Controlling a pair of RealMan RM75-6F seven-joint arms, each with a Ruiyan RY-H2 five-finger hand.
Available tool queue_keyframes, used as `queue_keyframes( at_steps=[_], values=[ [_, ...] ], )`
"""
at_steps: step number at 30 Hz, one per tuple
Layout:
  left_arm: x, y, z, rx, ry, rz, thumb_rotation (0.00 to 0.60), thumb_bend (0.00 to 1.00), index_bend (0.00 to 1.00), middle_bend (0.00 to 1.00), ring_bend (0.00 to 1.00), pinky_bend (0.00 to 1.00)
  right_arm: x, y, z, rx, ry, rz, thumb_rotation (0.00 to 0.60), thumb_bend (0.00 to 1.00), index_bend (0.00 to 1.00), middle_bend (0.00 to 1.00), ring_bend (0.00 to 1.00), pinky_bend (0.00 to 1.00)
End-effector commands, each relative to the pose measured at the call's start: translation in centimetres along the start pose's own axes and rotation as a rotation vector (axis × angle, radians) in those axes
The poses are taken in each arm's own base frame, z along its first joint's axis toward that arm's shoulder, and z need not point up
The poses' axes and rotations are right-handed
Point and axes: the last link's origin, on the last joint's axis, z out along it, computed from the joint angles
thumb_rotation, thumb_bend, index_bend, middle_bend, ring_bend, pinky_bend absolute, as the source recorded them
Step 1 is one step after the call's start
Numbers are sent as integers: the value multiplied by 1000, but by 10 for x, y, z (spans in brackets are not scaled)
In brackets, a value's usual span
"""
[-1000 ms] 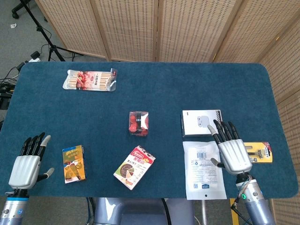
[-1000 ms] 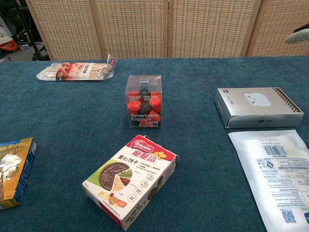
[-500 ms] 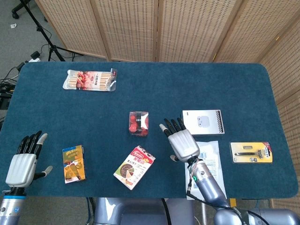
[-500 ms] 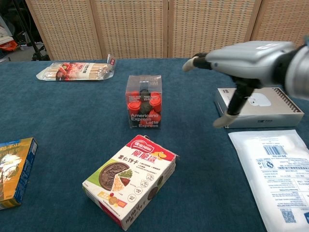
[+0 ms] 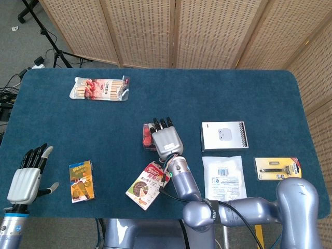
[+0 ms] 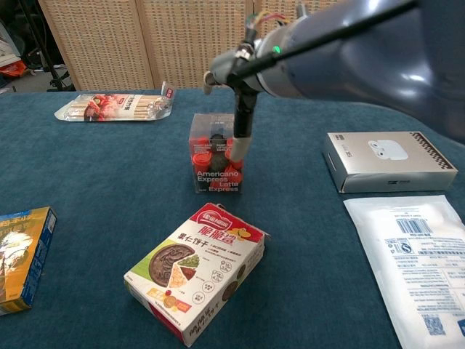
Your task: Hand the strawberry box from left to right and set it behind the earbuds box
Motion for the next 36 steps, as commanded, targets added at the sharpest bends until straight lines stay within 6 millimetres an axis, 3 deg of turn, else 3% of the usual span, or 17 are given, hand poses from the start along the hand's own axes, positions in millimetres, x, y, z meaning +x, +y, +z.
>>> queue_keyframes(
  at_steps=[1, 10, 30, 33, 36],
  values=[
    [-1, -2, 2, 7, -9, -4, 600, 162, 0, 0, 0, 0, 10, -10, 9, -6, 9, 3, 600, 53, 0, 0, 0, 0],
    [-7, -6, 6, 12, -52, -15, 600, 163, 0, 0, 0, 0, -1, -22, 27, 15, -66, -1, 600, 53, 0, 0, 0, 0],
    [-12, -7, 10, 18, -91, -31, 600, 165, 0, 0, 0, 0, -18, -14, 59, 12, -110, 17, 600, 55, 0, 0, 0, 0],
    [-13, -7, 9, 14, -99, -33, 600, 165, 0, 0, 0, 0, -25, -10, 62, -1, -121, 14, 600, 96, 0, 0, 0, 0],
    [-13, -6, 9, 11, -100, -33, 600, 166, 0, 0, 0, 0, -27, -6, 65, -22, -95, -12, 600, 128, 43, 13, 0, 80]
  ],
)
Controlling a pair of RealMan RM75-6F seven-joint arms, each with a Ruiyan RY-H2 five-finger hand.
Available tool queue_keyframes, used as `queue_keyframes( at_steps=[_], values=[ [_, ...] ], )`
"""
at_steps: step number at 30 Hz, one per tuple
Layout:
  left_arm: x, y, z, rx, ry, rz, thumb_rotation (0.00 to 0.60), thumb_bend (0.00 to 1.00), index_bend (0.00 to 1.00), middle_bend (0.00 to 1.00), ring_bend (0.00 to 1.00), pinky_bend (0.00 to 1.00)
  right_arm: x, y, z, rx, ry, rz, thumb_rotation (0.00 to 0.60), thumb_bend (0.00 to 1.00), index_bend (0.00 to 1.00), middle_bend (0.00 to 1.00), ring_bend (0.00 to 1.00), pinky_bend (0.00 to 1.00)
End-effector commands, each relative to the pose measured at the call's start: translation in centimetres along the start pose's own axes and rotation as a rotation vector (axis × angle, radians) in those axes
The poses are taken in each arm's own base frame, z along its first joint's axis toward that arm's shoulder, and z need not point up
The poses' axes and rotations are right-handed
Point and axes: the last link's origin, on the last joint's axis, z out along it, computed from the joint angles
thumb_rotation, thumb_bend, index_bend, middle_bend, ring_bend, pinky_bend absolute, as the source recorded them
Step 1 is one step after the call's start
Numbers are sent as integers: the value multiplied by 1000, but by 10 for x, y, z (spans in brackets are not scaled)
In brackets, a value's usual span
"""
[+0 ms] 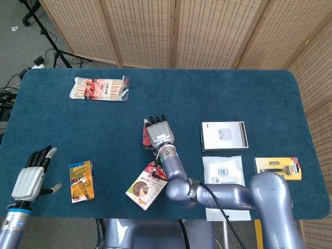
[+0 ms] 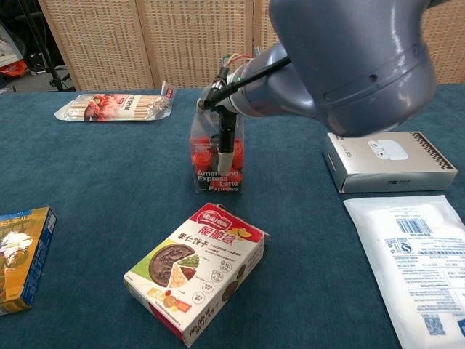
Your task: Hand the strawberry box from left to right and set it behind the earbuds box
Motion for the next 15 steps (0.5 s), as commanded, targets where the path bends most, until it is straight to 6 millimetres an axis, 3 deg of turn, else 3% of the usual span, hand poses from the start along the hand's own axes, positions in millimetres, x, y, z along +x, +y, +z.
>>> queue_keyframes(
  at_steps=[1, 8, 15],
  values=[
    [0, 0, 0, -3, -1, -1, 600, 166, 0, 0, 0, 0, -2, 3, 3, -19, 35, -20, 600, 131, 84, 39, 4, 137],
    [0, 1, 0, -3, -9, -5, 600, 171, 0, 0, 0, 0, -4, 9, 1, 1, 125, -20, 600, 156, 380, 298, 244, 397],
    [1, 2, -1, -2, -2, -10, 600, 174, 0, 0, 0, 0, -5, 14, -4, -10, 136, -46, 600, 156, 495, 401, 342, 461]
  ],
)
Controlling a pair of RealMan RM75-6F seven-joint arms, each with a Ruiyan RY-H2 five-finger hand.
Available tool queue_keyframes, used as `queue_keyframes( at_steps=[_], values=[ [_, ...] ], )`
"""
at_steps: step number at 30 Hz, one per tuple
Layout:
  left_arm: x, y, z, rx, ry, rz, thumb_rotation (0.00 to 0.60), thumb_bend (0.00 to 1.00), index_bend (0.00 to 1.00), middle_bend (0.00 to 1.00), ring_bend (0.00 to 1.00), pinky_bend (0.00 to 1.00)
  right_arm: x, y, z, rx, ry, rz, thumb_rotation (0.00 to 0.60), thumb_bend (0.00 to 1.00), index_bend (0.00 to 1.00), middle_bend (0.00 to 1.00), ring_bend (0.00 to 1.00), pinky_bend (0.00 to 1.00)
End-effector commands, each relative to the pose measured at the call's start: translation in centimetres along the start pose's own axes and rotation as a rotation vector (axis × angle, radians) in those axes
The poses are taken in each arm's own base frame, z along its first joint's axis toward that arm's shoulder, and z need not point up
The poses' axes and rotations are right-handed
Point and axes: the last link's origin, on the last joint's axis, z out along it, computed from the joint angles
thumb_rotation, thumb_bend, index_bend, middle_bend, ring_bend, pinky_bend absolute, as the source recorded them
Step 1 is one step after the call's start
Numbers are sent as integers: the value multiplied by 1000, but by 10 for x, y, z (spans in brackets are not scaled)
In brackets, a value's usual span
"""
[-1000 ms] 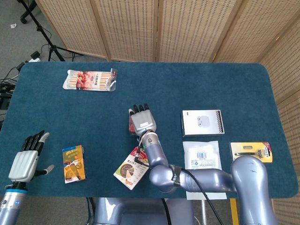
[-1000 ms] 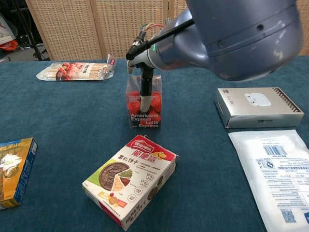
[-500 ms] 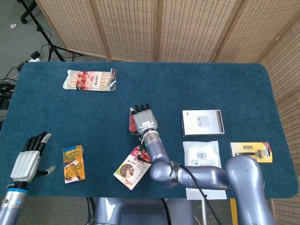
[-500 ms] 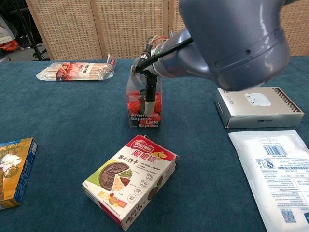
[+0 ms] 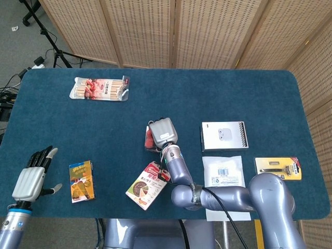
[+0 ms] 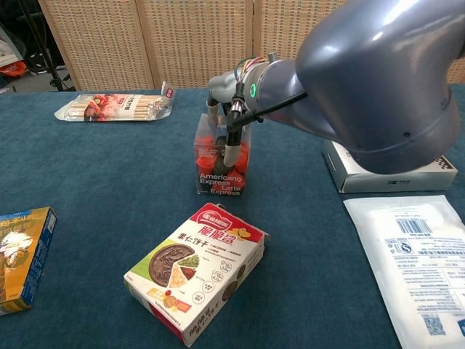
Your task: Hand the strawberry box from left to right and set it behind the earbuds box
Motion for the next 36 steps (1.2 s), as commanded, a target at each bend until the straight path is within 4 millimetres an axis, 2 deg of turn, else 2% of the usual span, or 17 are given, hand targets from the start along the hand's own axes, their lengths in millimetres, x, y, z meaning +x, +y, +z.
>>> queue_keyframes(
  at_steps=[1, 7, 11, 16, 17, 20, 22, 36],
  values=[
    [1, 0, 0, 1, 1, -2, 600, 175, 0, 0, 0, 0, 0, 2, -2, -5, 1, -9, 600, 156, 500, 401, 342, 461],
    [0, 0, -1, -1, -4, -3, 600, 175, 0, 0, 0, 0, 2, 9, -4, -10, 12, -21, 600, 169, 508, 401, 342, 461],
    [1, 1, -1, -1, -7, -4, 600, 177, 0, 0, 0, 0, 9, 21, -4, -34, 32, -41, 600, 172, 508, 397, 342, 461],
    [1, 0, -1, 1, -7, -1, 600, 177, 0, 0, 0, 0, 19, 50, 0, -104, 52, -53, 600, 172, 508, 376, 342, 461],
    [0, 0, 0, 5, -9, -1, 600, 177, 0, 0, 0, 0, 22, 63, 2, -141, 57, -66, 600, 172, 508, 371, 342, 461],
    [0, -1, 0, 9, -10, 0, 600, 177, 0, 0, 0, 0, 25, 78, 3, -170, 55, -67, 600, 171, 508, 367, 342, 461],
    [-1, -1, 1, 9, -13, 6, 600, 177, 0, 0, 0, 0, 28, 99, 5, -211, 62, -73, 600, 169, 508, 366, 342, 461],
    [-8, 4, 0, 6, -42, 40, 600, 177, 0, 0, 0, 0, 28, 157, 15, -257, 79, -58, 600, 177, 508, 352, 342, 461]
  ],
)
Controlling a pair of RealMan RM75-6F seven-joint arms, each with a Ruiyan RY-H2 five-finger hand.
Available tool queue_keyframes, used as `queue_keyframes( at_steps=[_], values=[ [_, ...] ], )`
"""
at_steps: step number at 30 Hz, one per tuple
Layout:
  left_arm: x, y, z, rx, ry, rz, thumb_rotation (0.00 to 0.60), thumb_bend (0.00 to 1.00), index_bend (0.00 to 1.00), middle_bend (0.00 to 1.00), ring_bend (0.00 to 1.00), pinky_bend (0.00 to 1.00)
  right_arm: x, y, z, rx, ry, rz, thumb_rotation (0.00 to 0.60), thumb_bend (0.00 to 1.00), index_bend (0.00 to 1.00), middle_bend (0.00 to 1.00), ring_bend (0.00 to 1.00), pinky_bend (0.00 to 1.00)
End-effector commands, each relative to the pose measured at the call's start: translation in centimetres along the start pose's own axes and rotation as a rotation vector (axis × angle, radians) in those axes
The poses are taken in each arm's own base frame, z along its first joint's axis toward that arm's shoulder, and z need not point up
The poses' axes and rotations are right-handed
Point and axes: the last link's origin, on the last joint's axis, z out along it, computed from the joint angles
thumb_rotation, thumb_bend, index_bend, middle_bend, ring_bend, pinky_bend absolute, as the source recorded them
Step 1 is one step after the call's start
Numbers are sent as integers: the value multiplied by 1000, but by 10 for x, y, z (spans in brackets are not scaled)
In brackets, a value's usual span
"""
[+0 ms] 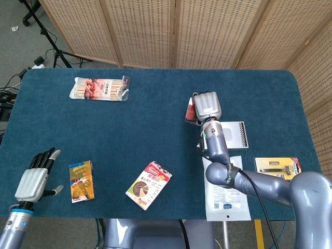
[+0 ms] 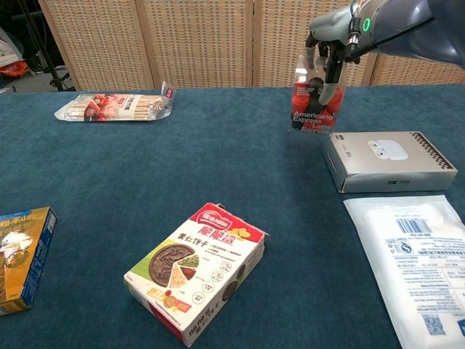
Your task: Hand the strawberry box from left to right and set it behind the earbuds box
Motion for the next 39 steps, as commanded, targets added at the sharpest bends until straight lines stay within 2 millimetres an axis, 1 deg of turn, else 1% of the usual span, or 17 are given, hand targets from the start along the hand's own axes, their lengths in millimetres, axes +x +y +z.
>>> queue_keyframes(
  at_steps=[1, 5, 10, 12, 14, 26, 30, 32, 35, 39],
  values=[
    [-1, 1, 0, -1, -4, 5, 600, 177, 0, 0, 0, 0, -3, 15, 8, -4, 5, 1, 600, 177, 508, 350, 342, 461],
    [-1, 1, 0, 2, 0, 10, 600, 178, 0, 0, 0, 0, -6, 26, 15, 8, 4, -15, 600, 174, 508, 346, 342, 461],
    [-3, 2, -1, 7, 1, 20, 600, 178, 0, 0, 0, 0, -15, 46, 27, 29, -6, -69, 600, 173, 512, 341, 342, 461],
    [-3, 2, 0, 13, 3, 25, 600, 178, 0, 0, 0, 0, -19, 60, 32, 20, -12, -94, 600, 174, 516, 341, 342, 461],
    [-5, 2, 0, 16, -2, 27, 600, 178, 0, 0, 0, 0, -21, 65, 35, 22, -11, -97, 600, 176, 516, 341, 342, 461],
    [-7, 2, 1, 18, -17, 29, 600, 177, 0, 0, 0, 0, -28, 87, 44, 14, -34, -108, 600, 172, 516, 320, 322, 461],
    [-7, 2, 1, 22, -19, 28, 600, 178, 0, 0, 0, 0, -31, 91, 44, 11, -48, -111, 600, 167, 516, 313, 314, 461],
    [-7, 2, 1, 20, -18, 29, 600, 177, 0, 0, 0, 0, -33, 93, 43, 11, -53, -111, 600, 171, 516, 288, 282, 443],
    [-7, 3, 0, 17, -19, 28, 600, 177, 0, 0, 0, 0, -39, 94, 43, 19, -67, -115, 600, 171, 516, 225, 208, 389],
    [-6, 4, -1, 12, -16, 27, 600, 178, 0, 0, 0, 0, -42, 95, 44, 27, -67, -114, 600, 167, 516, 206, 188, 381]
  ],
)
